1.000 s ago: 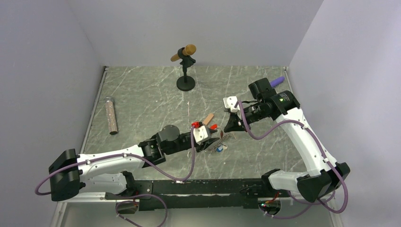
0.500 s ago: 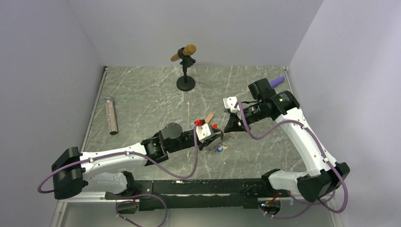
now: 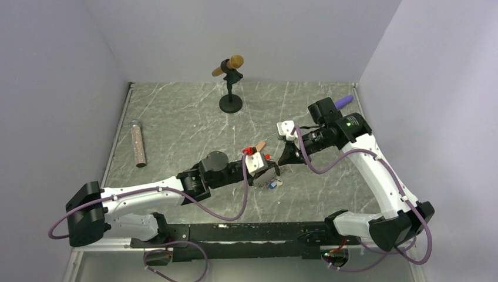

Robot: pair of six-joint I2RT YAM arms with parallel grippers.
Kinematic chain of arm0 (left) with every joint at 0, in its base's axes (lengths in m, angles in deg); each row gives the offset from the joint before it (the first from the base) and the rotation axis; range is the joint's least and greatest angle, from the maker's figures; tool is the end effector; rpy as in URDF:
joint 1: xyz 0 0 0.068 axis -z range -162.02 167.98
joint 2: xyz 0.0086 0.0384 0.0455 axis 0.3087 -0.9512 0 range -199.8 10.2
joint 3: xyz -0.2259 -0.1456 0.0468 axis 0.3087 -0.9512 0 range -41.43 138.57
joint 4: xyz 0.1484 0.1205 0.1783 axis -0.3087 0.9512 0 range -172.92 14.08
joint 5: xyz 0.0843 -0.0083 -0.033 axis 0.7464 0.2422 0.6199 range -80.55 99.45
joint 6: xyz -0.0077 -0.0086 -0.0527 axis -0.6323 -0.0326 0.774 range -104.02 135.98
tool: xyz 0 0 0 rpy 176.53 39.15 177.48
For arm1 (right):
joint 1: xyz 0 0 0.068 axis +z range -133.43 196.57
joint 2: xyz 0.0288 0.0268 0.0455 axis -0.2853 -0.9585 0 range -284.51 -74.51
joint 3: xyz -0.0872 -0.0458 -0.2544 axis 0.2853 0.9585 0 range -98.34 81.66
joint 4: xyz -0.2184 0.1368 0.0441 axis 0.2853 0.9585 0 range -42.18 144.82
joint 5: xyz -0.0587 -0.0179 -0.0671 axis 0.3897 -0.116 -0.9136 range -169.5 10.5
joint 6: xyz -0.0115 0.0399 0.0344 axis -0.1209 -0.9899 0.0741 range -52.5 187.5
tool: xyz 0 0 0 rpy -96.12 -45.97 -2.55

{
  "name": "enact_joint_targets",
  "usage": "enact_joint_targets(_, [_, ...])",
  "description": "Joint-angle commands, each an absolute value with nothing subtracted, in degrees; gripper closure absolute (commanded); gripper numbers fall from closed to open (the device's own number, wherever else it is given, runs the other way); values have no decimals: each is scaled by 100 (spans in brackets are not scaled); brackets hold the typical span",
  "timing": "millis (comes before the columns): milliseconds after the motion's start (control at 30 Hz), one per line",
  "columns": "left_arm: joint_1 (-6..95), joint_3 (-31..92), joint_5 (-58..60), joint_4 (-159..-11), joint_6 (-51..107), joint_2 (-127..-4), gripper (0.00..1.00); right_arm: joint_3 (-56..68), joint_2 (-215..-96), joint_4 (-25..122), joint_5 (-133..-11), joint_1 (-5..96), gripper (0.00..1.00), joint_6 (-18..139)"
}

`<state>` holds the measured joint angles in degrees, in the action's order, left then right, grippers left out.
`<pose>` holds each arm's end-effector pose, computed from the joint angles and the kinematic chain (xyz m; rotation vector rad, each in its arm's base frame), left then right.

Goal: Put the keys on the keyring

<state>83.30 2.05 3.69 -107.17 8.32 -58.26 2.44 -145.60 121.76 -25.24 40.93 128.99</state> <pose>0.1137 -0.2559 0.3086 1.0466 1.2774 -0.8578 0.1769 0.1118 0.3708 -1.7425 1.5048 0.9554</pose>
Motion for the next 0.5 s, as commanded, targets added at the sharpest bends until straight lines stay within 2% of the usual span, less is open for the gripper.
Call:
enact_joint_targets(0, [8311, 471, 321, -10787, 926, -5820, 100, 237, -14532, 12139, -2301, 4125, 99, 12928])
enact_joint_targets(133, [8295, 390, 342, -10867, 1014, -5771, 100, 239, -14532, 12151, -2206, 4127, 89, 12951])
enact_joint_targets(467, [8241, 289, 341, -10970, 1131, -5673, 100, 212, -14598, 12247, -2148, 4122, 88, 13033])
